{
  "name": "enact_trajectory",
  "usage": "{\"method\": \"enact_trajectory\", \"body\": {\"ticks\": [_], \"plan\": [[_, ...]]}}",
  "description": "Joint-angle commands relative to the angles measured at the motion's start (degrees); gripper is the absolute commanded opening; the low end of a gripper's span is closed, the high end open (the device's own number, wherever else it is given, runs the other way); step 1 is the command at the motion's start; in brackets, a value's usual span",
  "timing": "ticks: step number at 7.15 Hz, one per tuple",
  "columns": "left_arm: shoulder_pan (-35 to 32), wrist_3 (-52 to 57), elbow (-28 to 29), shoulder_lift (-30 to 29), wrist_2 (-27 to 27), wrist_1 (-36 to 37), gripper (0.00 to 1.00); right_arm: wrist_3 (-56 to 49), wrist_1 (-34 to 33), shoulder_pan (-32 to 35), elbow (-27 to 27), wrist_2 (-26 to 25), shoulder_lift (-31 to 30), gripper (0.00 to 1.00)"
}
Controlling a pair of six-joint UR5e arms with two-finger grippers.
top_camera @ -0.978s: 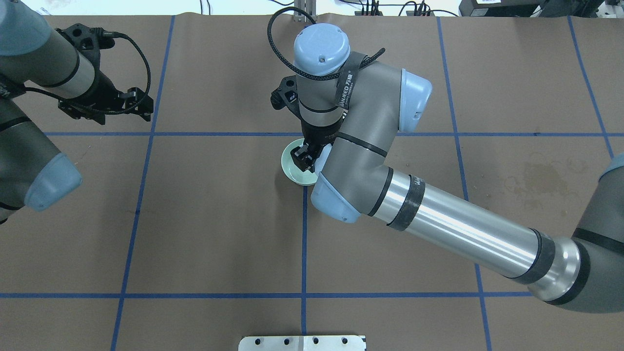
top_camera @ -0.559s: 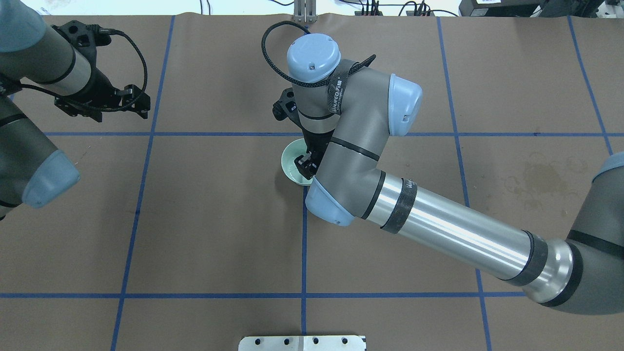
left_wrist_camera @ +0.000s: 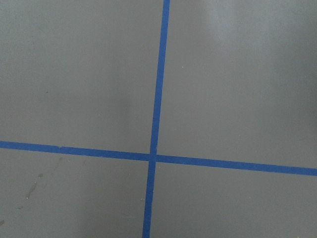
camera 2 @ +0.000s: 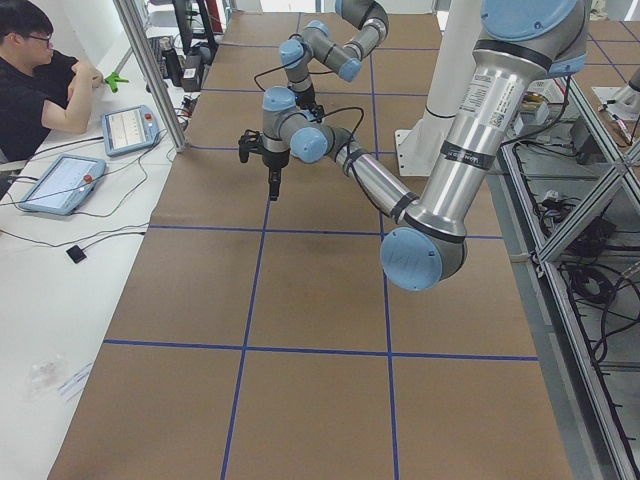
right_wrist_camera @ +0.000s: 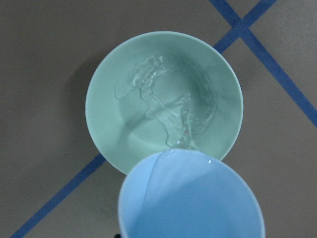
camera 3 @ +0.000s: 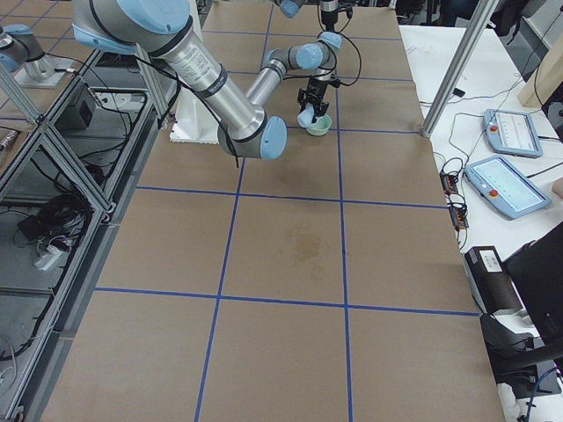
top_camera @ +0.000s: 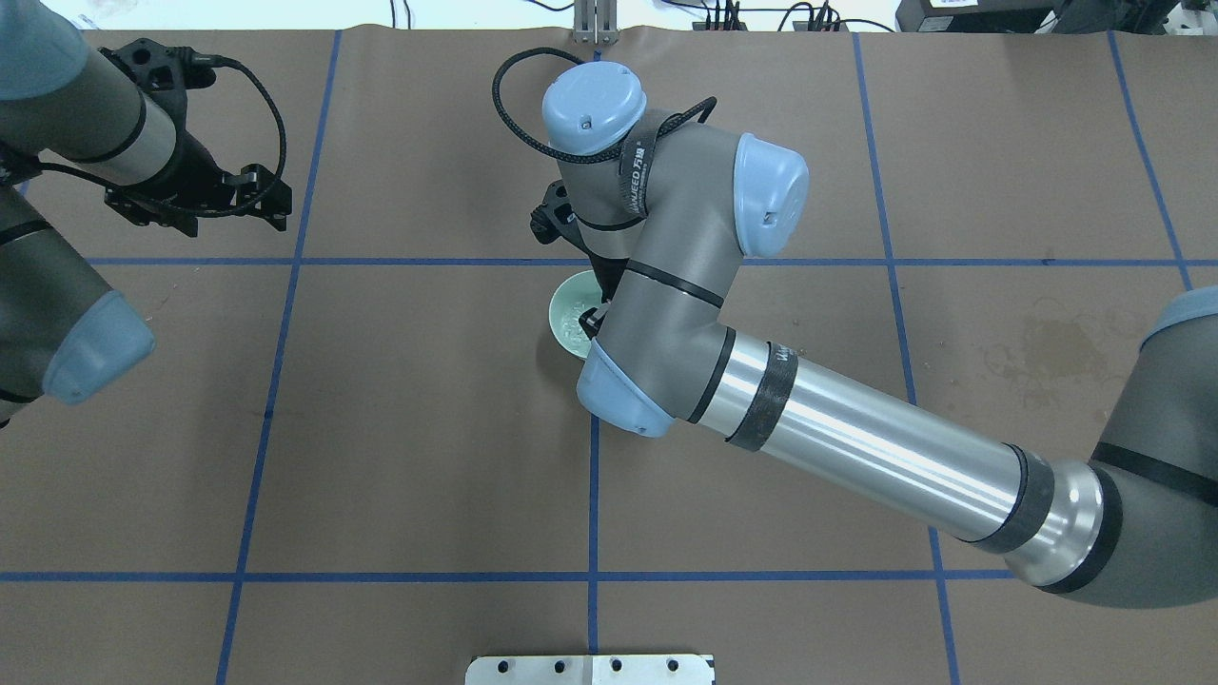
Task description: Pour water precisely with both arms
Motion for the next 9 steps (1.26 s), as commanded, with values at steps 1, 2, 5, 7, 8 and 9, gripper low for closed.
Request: {"method": "enact_trajectory", "body": {"ticks": [1, 2, 5, 7, 8, 9], "plan": [[-0.1, 0.0, 0.1, 0.0, 0.0, 0.0, 1.00, -2.8, -2.4, 0.0, -0.6, -0.4, 0.5, 0.00], [-0.1, 0.0, 0.1, 0.0, 0.0, 0.0, 1.00, -2.9, -2.3, -0.2, -0.5, -0.4, 0.6, 0.00], [-0.1, -0.1, 0.1, 0.0, 0.0, 0.0, 1.00, -2.4, 0.2, 0.0, 1.1, -0.7, 0.2, 0.00], [-0.1, -0.1, 0.1, -0.1, 0.0, 0.0, 1.00, -1.2, 11.7, 0.4, 7.7, -0.8, -6.7, 0.00], [-0.1, -0.1, 0.1, -0.1, 0.0, 0.0, 1.00, -0.6, 14.7, 1.7, 11.7, -0.8, -9.2, 0.00], [0.0, -0.1, 0.0, -0.1, 0.0, 0.1, 1.00, 0.6, 16.8, 2.5, 15.4, -1.1, -11.5, 0.00]]}}
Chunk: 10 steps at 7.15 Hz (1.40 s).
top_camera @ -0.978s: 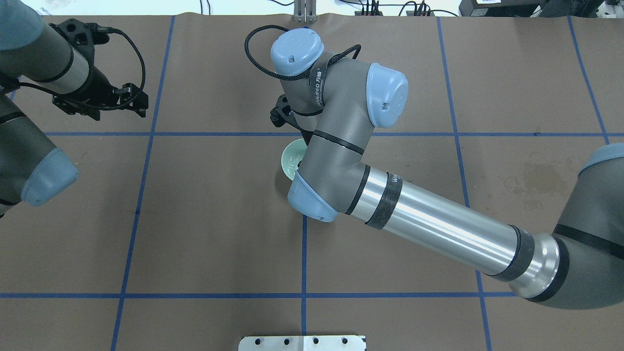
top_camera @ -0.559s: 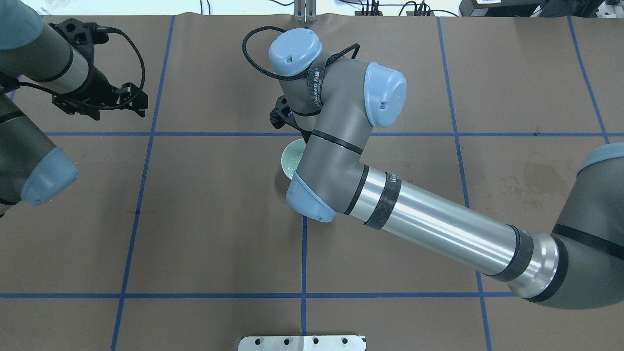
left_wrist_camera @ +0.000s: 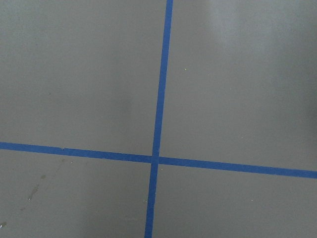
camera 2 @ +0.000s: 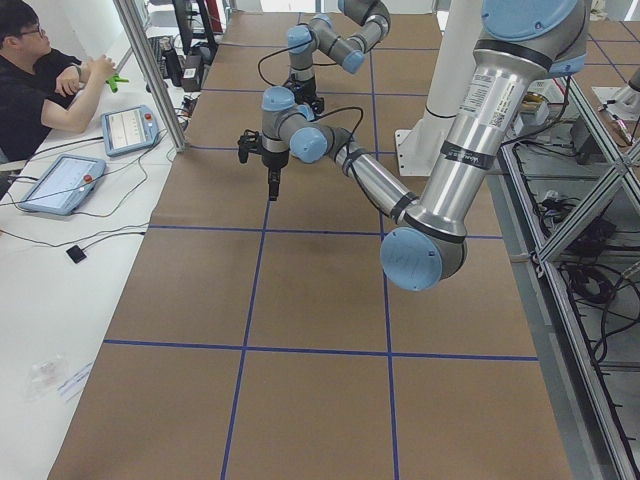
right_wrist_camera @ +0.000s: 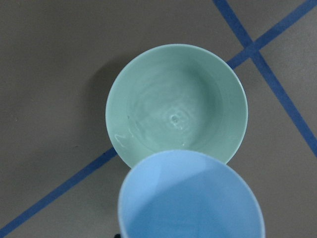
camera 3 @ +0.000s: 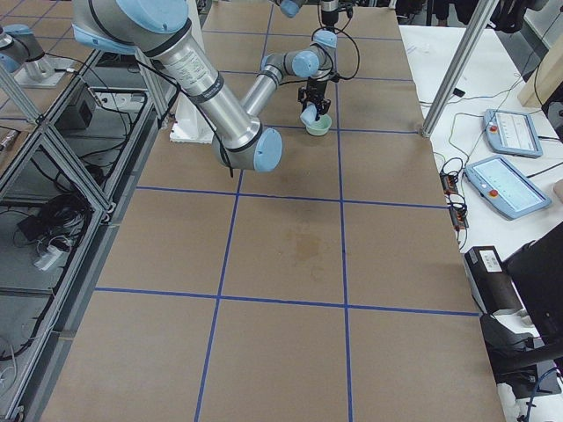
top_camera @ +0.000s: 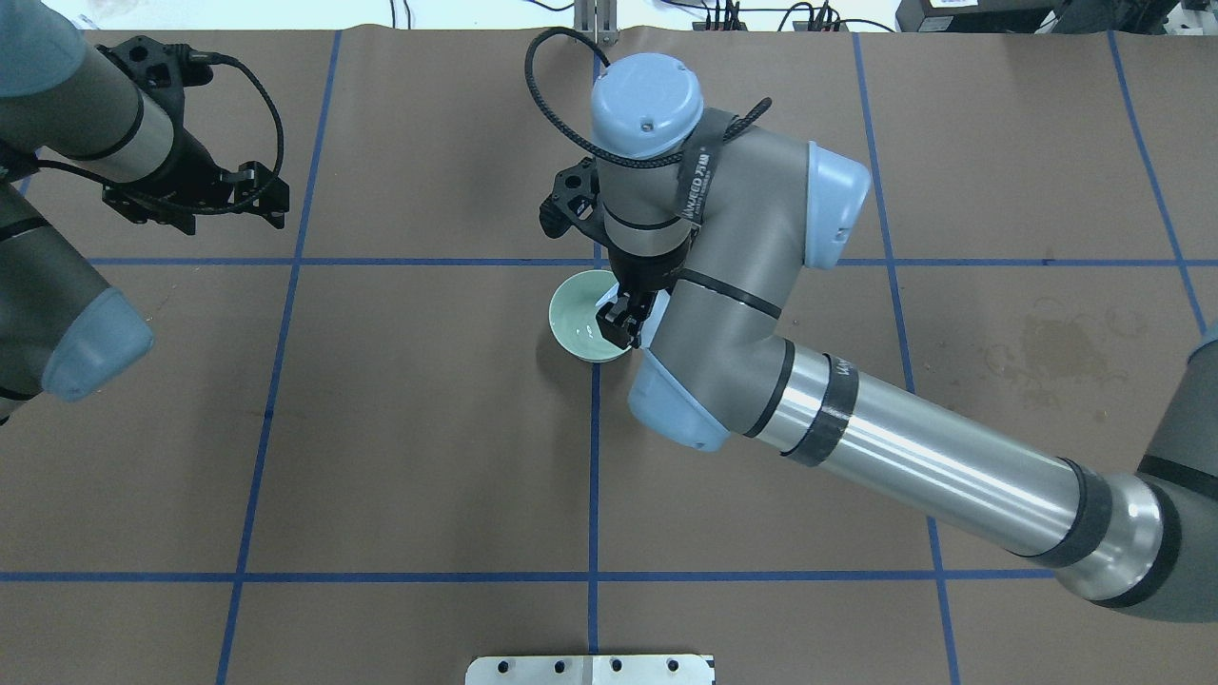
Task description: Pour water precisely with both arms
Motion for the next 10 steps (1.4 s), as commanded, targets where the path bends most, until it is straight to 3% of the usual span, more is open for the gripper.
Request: {"method": "enact_trajectory", "body": {"ticks": [1, 2, 4, 5, 7, 9, 10], "plan": [[0.1, -0.3, -0.3, 0.0, 0.0, 0.1, 1.00, 4.0, 6.2, 1.8, 7.9, -3.6, -4.6, 0.00], [0.1, -0.6, -0.3, 0.0, 0.0, 0.2, 1.00, 4.5, 9.5, 2.3, 11.0, -9.4, -6.9, 0.00], [0.1, -0.9, -0.4, -0.1, 0.0, 0.2, 1.00, 7.8, 21.4, 6.0, 18.7, -16.0, -19.3, 0.00], [0.2, -0.9, -0.4, -0.1, 0.0, 0.1, 1.00, 14.3, 21.7, 8.2, 19.1, -16.8, -21.7, 0.00], [0.2, -1.6, -0.4, -0.1, 0.0, 0.1, 1.00, 27.4, 23.2, 9.9, 22.3, -29.0, -30.2, 0.00], [0.3, -2.6, -0.5, -0.2, 0.0, 0.1, 1.00, 45.6, 23.5, 10.2, 22.6, -33.1, -34.2, 0.00], [0.3, -2.6, -0.6, -0.2, 0.0, 0.1, 1.00, 55.5, 23.4, 9.8, 23.1, -40.8, -37.4, 0.00]]}}
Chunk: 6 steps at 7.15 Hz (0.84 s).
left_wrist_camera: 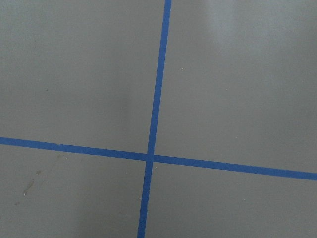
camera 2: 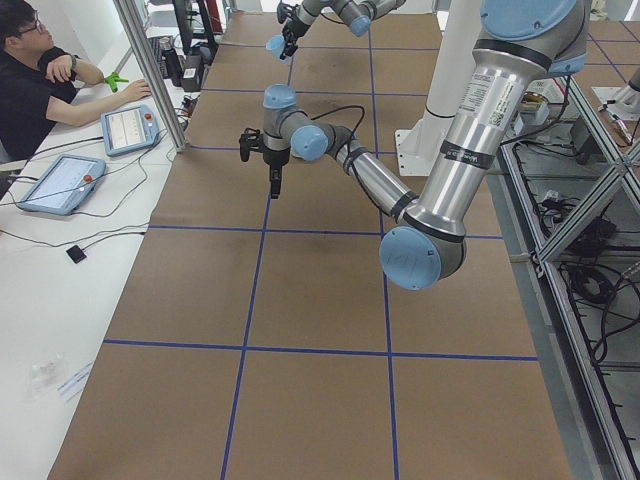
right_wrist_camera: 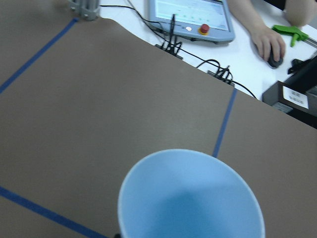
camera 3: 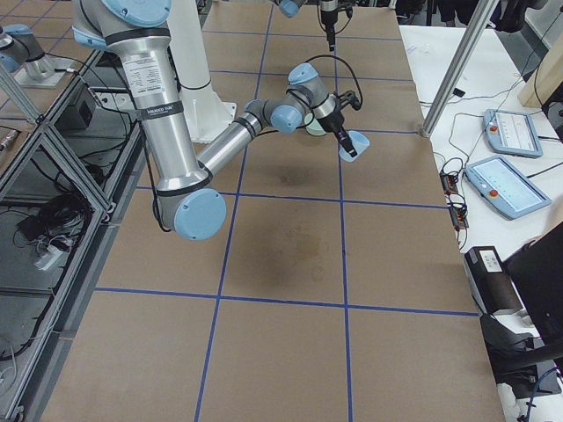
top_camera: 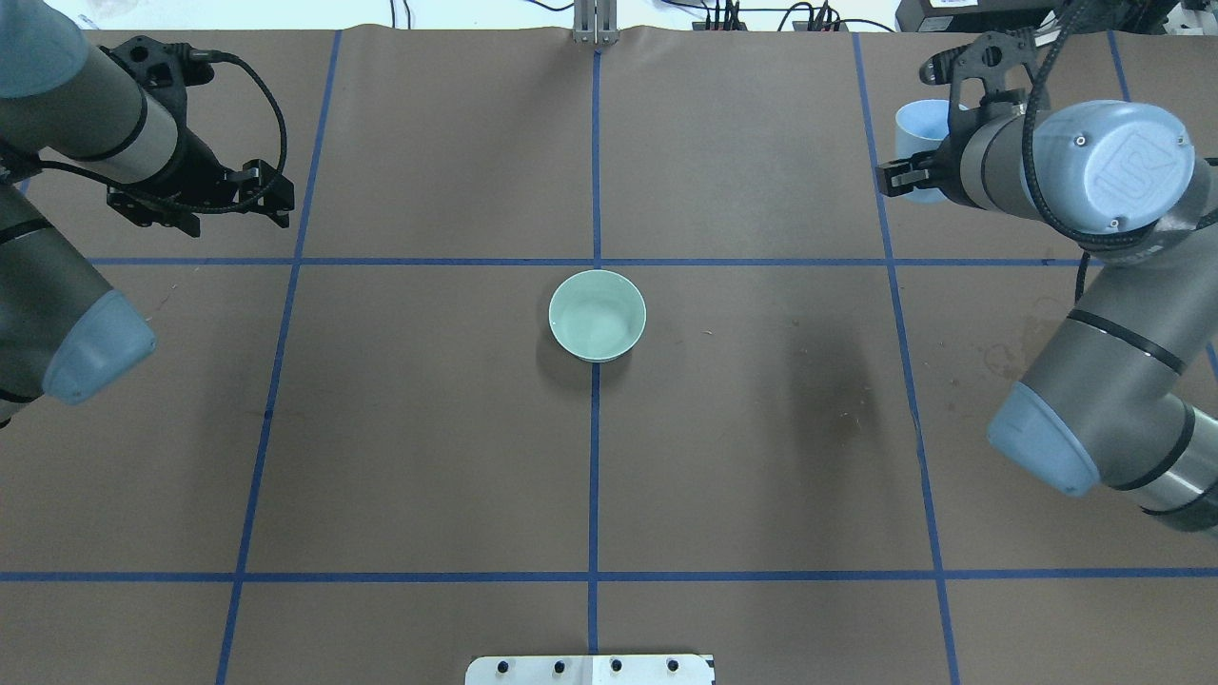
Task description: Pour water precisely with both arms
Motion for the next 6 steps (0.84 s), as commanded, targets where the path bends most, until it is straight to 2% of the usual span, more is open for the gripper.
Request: {"method": "enact_trajectory", "body": {"ticks": [1, 2, 3, 5, 6], "plan": [[0.0, -0.1, -0.2, 0.0, 0.0, 0.1, 1.00, 17.3, 0.1, -1.8, 3.6, -10.4, -10.9, 0.00], [0.0, -0.1, -0.4, 0.0, 0.0, 0.1, 1.00, 21.6, 0.3, -4.7, 5.2, -15.5, -16.4, 0.00], [0.0, -0.2, -0.5, 0.0, 0.1, 0.1, 1.00, 29.6, 0.2, -10.5, 5.1, -23.1, -18.9, 0.00], [0.0, -0.1, -0.5, 0.1, 0.1, 0.1, 1.00, 44.5, -0.2, -22.4, 3.9, -34.1, -21.0, 0.00], [0.0, -0.1, -0.5, 0.1, 0.1, 0.1, 1.00, 49.2, -0.4, -26.6, 2.7, -38.0, -22.2, 0.00]]}}
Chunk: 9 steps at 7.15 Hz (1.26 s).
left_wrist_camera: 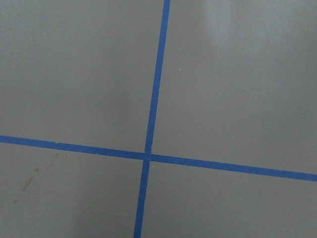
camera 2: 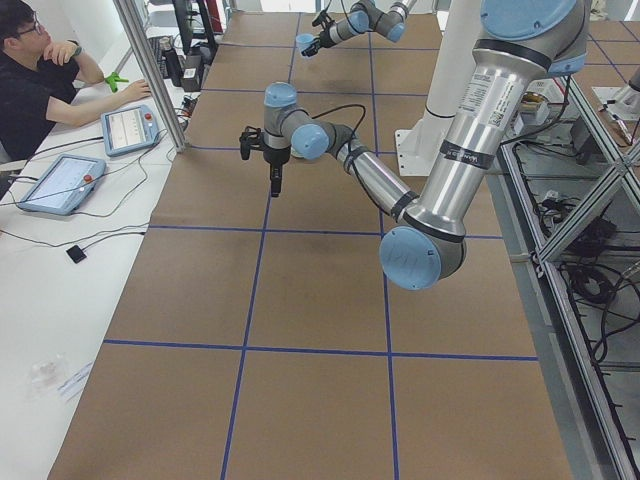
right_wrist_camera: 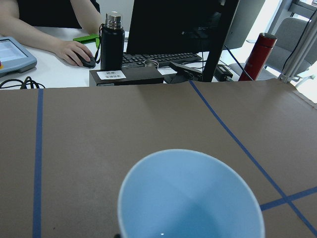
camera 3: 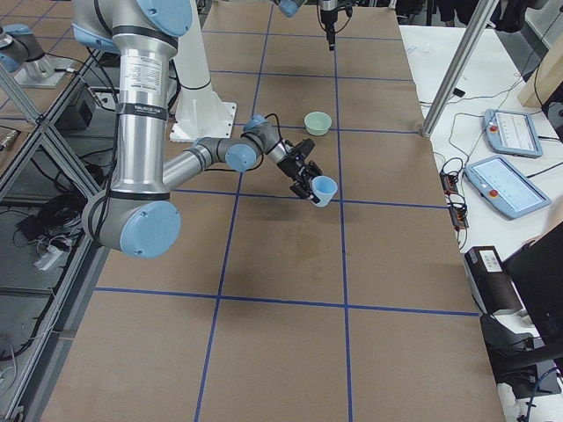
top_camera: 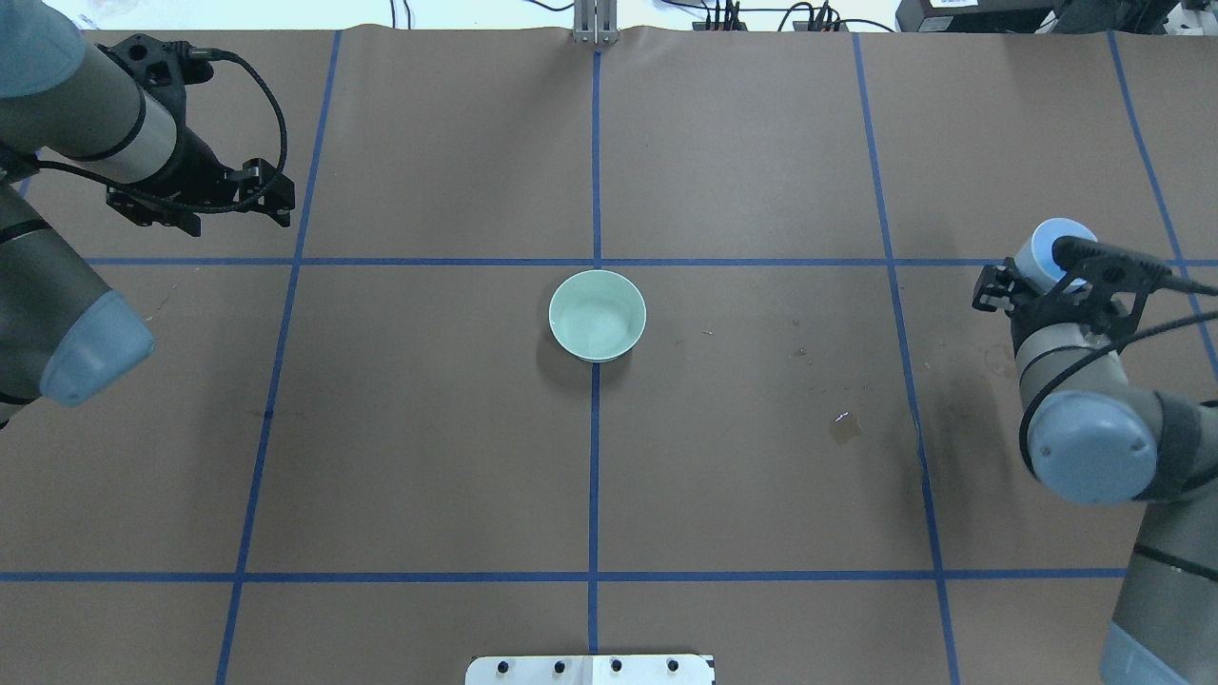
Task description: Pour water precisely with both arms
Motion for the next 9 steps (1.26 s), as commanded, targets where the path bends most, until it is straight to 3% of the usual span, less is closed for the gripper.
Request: {"method": "enact_trajectory", "body": {"ticks": [1, 4, 9], "plan": [[0.0, 0.0, 0.1, 0.1, 0.0, 0.0, 1.00, 11.8, -0.3, -9.0, -4.3, -8.5, -1.5, 0.00], [0.0, 0.1, 0.1, 0.1, 0.0, 0.0, 1.00, 20.9, -0.4, -17.0, -4.8, -13.3, -5.2, 0.00], [0.0, 0.1, 0.0, 0.1, 0.0, 0.0, 1.00, 23.5, -0.5, -22.7, -5.6, -15.8, -7.1, 0.00]]}}
